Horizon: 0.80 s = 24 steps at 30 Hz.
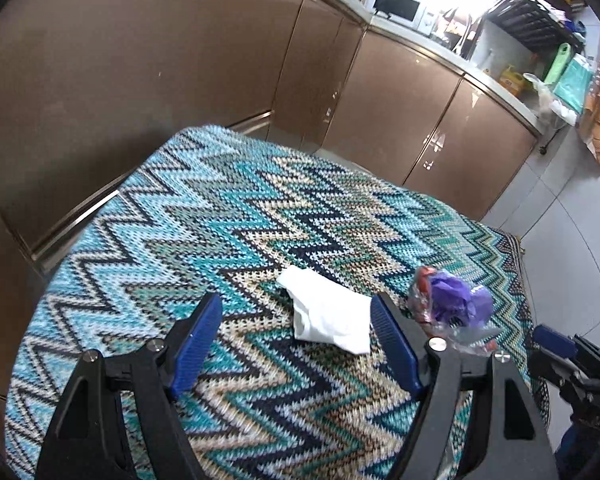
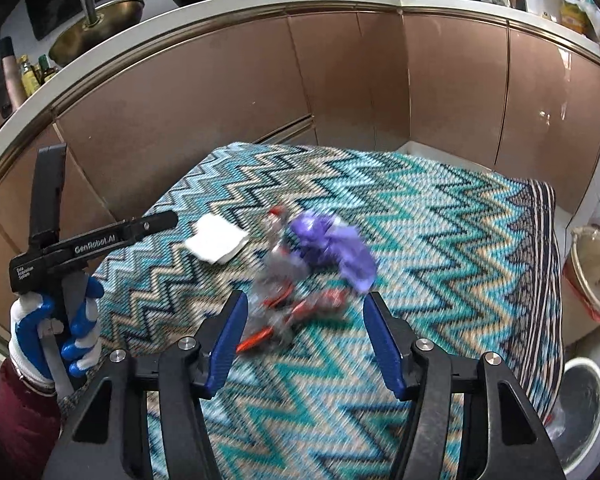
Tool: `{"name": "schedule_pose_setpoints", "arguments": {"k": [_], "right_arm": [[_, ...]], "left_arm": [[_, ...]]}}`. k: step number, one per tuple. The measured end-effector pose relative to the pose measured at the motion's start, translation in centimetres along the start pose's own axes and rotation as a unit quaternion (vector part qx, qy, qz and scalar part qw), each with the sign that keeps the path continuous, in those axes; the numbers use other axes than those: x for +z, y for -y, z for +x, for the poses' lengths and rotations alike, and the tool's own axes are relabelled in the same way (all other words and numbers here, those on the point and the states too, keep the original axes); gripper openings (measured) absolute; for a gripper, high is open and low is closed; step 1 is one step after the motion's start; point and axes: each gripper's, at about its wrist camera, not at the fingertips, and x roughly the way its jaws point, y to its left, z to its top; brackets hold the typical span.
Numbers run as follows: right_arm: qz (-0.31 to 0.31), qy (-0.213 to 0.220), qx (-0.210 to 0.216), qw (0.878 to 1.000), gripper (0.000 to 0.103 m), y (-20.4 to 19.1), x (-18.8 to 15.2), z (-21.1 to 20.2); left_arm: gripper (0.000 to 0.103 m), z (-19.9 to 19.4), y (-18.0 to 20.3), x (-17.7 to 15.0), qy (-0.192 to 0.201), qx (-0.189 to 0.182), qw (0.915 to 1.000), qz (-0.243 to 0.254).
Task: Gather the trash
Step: 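Grasp the white tissue with the left tool while the right tool grasps a clear plastic wrapper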
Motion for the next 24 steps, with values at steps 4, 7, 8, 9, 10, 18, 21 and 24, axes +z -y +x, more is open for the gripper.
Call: {"name": "schedule_pose_setpoints", "arguments": {"k": [4, 7, 8, 9, 10, 18, 21, 24], "right_arm": [[0.006, -0.009, -0.004, 1.000, 0.052, 2.2, 1.2, 2.0], [0.018, -0.011, 0.017, 1.000, 0.050, 3.0, 1.1, 2.6], [0.020, -0.009, 0.028, 0.999, 0.050, 3.0, 0.9, 2.6], [0.021, -0.007, 0.038, 0.999, 0.050, 2.8, 0.7, 2.5], [0.020, -0.007, 0.050, 0.999, 0.050, 2.6, 0.5, 2.5], [0.012, -0.017, 0.096, 0.995, 0.046, 0.7, 0.6, 4.5], [0.012, -0.019, 0.107, 0.994, 0.036, 0.5, 1.1, 5.2], [0.007, -0.025, 0.122, 0.992, 0.012, 0.1, 1.4, 5.8]], "left_arm": [[0.075, 1.4, -0.2, -0.1, -0.016, 0.003, 0.9998, -0.010], [0.075, 2.2, -0.5, -0.4, -0.026, 0.003, 0.9995, -0.016], [0.075, 2.4, -0.5, -0.5, -0.028, 0.002, 0.9994, -0.018], [0.075, 2.7, -0.5, -0.6, -0.031, 0.000, 0.9993, -0.020], [0.074, 2.9, -0.4, -0.6, -0.034, -0.002, 0.9991, -0.023], [0.049, 4.4, 0.0, -0.7, -0.050, -0.009, 0.9982, -0.031], [0.039, 4.6, -0.1, -0.6, -0.051, -0.005, 0.9980, -0.036], [0.023, 4.8, -0.2, -0.5, -0.049, -0.001, 0.9980, -0.038]]}}
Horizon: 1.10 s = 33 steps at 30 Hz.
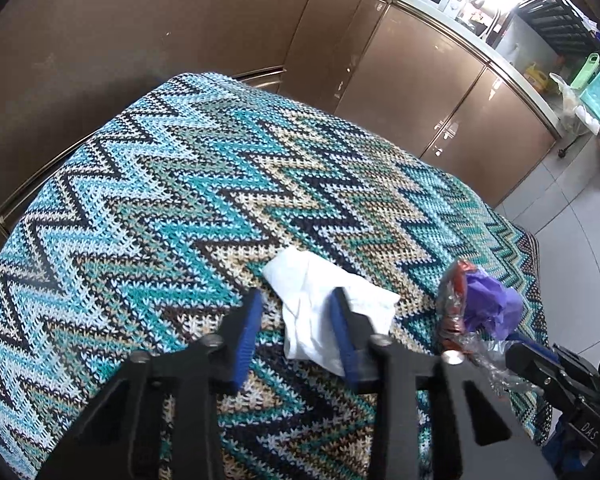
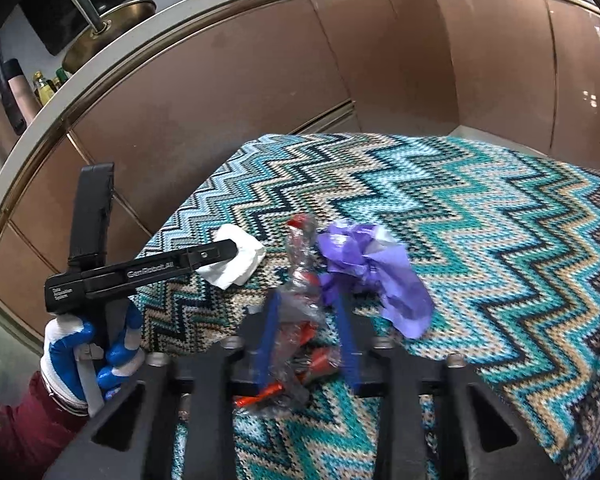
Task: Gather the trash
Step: 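Grasp the white tissue with the left tool while the right tool grasps a clear plastic wrapper, then carry tissue and plastic wrapper to the white-rimmed bin and open both tools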
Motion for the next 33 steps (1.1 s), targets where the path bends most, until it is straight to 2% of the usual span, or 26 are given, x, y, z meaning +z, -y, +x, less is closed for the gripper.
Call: {"name": "schedule_pose_setpoints", "arguments": {"k": [1, 3, 6, 19, 24, 27, 29, 30, 31, 33], "right_arm": [[-0.004, -0.001, 0.003, 1.000, 0.008, -0.2, 0.0, 0.1], [-0.014, -0.001, 0.010, 1.000, 0.004, -0.7, 0.1, 0.1], [-0.026, 0.006, 0.011, 1.000, 0.002, -1.4, 0.2, -0.3], [-0.043, 0.074, 0.013, 0.996, 0.001, -5.2, 0.3, -7.7], [-0.044, 0.093, 0.003, 0.995, 0.001, -6.2, -0.6, -10.7], [-0.043, 0.102, -0.002, 0.994, 0.001, -6.6, -1.1, -12.0], [-0.042, 0.105, -0.005, 0.994, 0.001, -6.6, -1.4, -12.5], [-0.041, 0.106, -0.006, 0.994, 0.001, -6.6, -1.5, -12.6], [-0.040, 0.106, -0.008, 0.993, 0.001, -6.6, -1.6, -12.7], [-0.039, 0.106, -0.010, 0.994, 0.001, -6.4, -1.7, -12.9]], "left_arm": [[0.015, 0.0, 0.0, 0.0, 0.000, -0.001, 1.0000, -0.001], [0.008, 0.0, -0.1, -0.1, 0.001, -0.001, 1.0000, -0.003], [0.004, -0.4, -0.5, -0.1, 0.011, -0.008, 0.9998, -0.013], [0.001, -7.1, -0.3, -0.4, 0.071, -0.017, 0.9973, 0.000], [0.001, -8.7, -1.0, -0.7, 0.064, -0.038, 0.9971, -0.017], [0.008, -8.2, -1.7, -1.1, 0.040, -0.068, 0.9958, -0.045], [0.027, -7.4, -1.8, -1.4, 0.023, -0.085, 0.9943, -0.061], [0.040, -6.9, -1.9, -1.5, 0.016, -0.093, 0.9927, -0.075], [0.044, -6.6, -1.9, -1.6, 0.013, -0.097, 0.9918, -0.082], [0.044, -5.6, -2.0, -1.6, 0.003, -0.104, 0.9896, -0.100]]}}
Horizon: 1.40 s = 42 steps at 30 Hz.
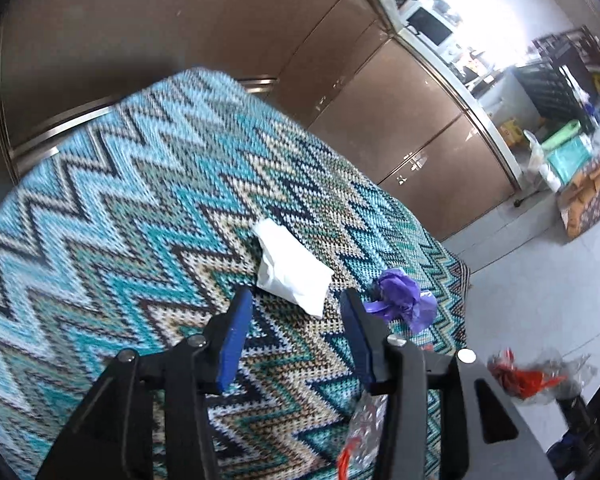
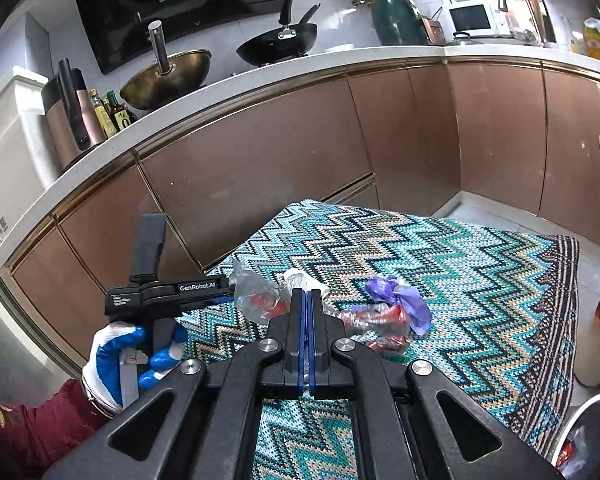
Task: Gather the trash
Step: 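Carry tissue and plastic wrapper to the white-rimmed bin and open both tools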
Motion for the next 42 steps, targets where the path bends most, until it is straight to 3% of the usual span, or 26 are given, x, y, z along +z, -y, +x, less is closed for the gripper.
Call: {"name": "schedule_pose_setpoints", "arguments": {"k": [5, 8, 12, 15, 23, 31, 37, 42], "right_arm": [[0.011, 0.001, -0.005, 1.000, 0.001, 1.1, -0.2, -0.3], [0.016, 0.001, -0.009, 1.000, 0.001, 1.7, -0.4, -0.4], [0.023, 0.005, -0.015, 1.000, 0.001, 2.7, -0.7, -1.1], [0.026, 0.009, -0.018, 0.999, 0.001, 3.2, -0.9, -1.8], [0.035, 0.030, -0.024, 0.999, 0.001, 4.0, -1.4, -4.7], [0.039, 0.059, -0.029, 0.997, 0.001, 4.7, -2.0, -8.8], [0.053, 0.084, -0.049, 0.994, 0.001, 6.7, -3.1, -12.7], [0.081, 0.105, -0.088, 0.987, 0.001, 9.7, -4.7, -16.1]], "left_arm": [[0.043, 2.8, -0.3, 0.5, -0.027, -0.008, 0.9985, -0.047], [0.038, 4.5, -0.4, 0.8, -0.040, 0.005, 0.9968, -0.069], [0.010, 6.1, -0.8, 0.9, -0.052, 0.011, 0.9943, -0.092], [0.002, 6.3, -0.7, 0.7, -0.049, 0.015, 0.9949, -0.086], [0.001, 2.4, 2.5, -0.2, -0.002, 0.009, 0.9998, -0.020], [0.001, -1.7, 7.5, -1.0, 0.028, -0.005, 0.9988, 0.039], [0.001, -2.6, 14.2, -3.6, 0.014, -0.045, 0.9936, 0.103], [0.001, -0.9, 21.7, -7.1, -0.025, -0.090, 0.9818, 0.165]]}}
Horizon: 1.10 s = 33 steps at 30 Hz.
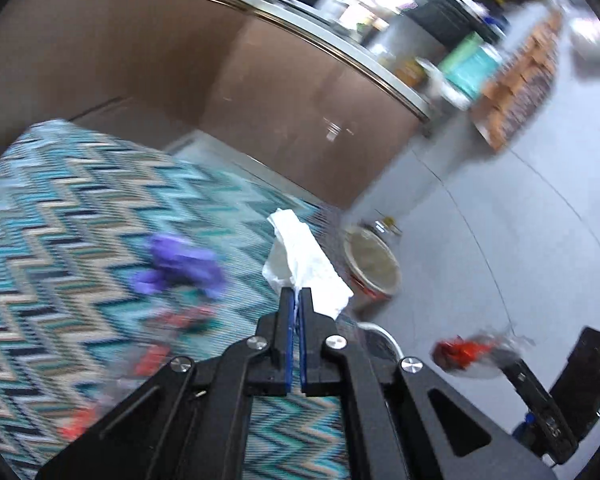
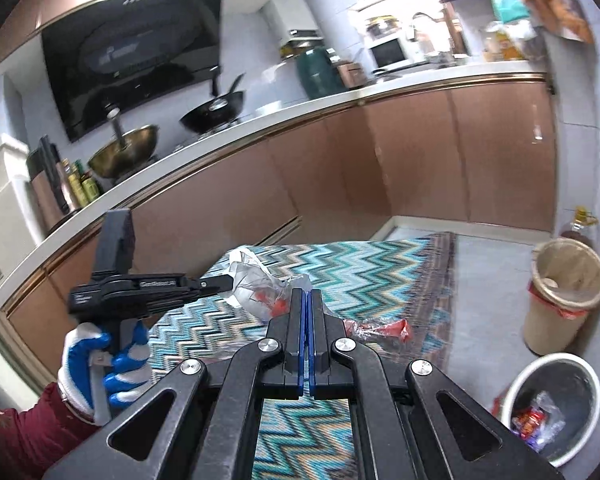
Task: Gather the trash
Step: 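Carry tissue and plastic wrapper to the white-rimmed bin and open both tools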
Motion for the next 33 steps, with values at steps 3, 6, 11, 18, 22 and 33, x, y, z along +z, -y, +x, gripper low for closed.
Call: {"name": "schedule_pose_setpoints", "arguments": {"k": [3, 6, 11, 18, 22, 33], "right_arm": [[0.024, 0.011, -0.032, 0.999, 0.001, 3.3, -0.6, -2.0], [0.045, 0.020, -0.074, 0.996, 0.001, 6.8, -1.1, -4.0], [0.089, 0.024, -0.128, 0.987, 0.001, 13.3, -2.2, -5.7], [0.143, 0.013, -0.177, 0.974, 0.001, 20.9, -3.9, -5.2], [0.159, -0.003, -0.203, 0.966, 0.005, 24.0, -4.8, -4.2], [0.166, -0.024, -0.260, 0.951, 0.021, 26.3, -6.9, -3.5]], "left_arm": [[0.001, 3.6, 5.4, -1.0, -0.034, -0.020, 0.9984, 0.039], [0.001, 7.1, 10.0, -2.1, -0.065, -0.031, 0.9945, 0.075], [0.001, 14.1, 17.3, -5.1, -0.125, -0.032, 0.9829, 0.132], [0.002, 22.4, 23.0, -8.6, -0.178, -0.017, 0.9678, 0.177], [0.004, 26.5, 24.5, -10.0, -0.205, -0.010, 0.9605, 0.188], [0.006, 31.6, 24.1, -11.9, -0.252, -0.022, 0.9510, 0.178]]}}
